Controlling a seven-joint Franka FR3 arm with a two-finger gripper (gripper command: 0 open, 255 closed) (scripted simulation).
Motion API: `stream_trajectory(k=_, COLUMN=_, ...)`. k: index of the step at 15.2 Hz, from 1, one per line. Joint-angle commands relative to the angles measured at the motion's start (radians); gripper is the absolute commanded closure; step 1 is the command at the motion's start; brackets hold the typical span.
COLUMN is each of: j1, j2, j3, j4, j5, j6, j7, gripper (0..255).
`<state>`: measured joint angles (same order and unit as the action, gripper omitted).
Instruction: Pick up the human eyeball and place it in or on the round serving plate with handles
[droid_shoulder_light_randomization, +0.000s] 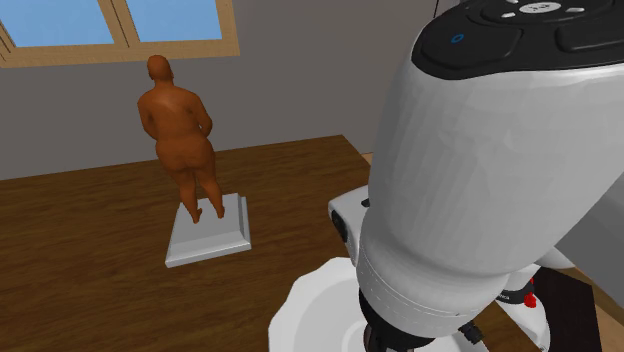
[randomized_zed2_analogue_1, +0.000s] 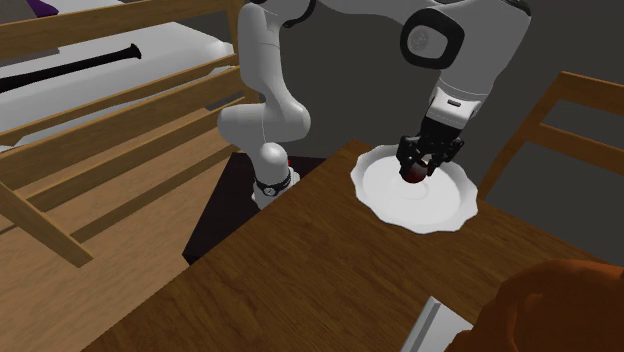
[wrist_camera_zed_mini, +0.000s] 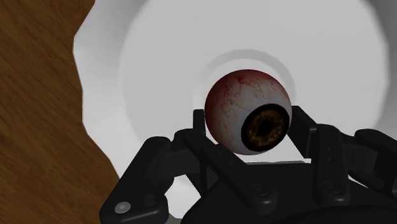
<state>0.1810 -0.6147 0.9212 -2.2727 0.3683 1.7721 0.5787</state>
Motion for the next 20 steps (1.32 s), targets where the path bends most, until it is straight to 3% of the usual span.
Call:
stream_trajectory(k=1, j1=0.0, j2=0.0, j3=0.0, j4=0.0, j5=0.0, j6=0.0, j7=0.0, gripper=255)
stream_trajectory(k=3, j1=0.0, j2=0.0, j3=0.0, j4=0.0, j5=0.0, j6=0.0, j7=0.0, gripper=255)
stream_trajectory(k=4, j1=0.0, j2=0.0, j3=0.0, j4=0.0, j5=0.0, j6=0.0, j7=0.0, gripper=0)
stream_trajectory(k=9, j1=0.0, j2=0.0, j3=0.0, j4=0.0, j5=0.0, j6=0.0, j7=0.0, gripper=0)
stream_trajectory(k=13, j1=-0.01, j2=0.007, j3=-0.032, j4=0.126, j5=-0.027, j6=-0.12, j7=0.012, gripper=0)
stream_trajectory(k=20, j1=-0.01, j2=0.007, j3=-0.032, j4=0.126, j5=-0.028, j6=-0.12, j7=0.012, gripper=0)
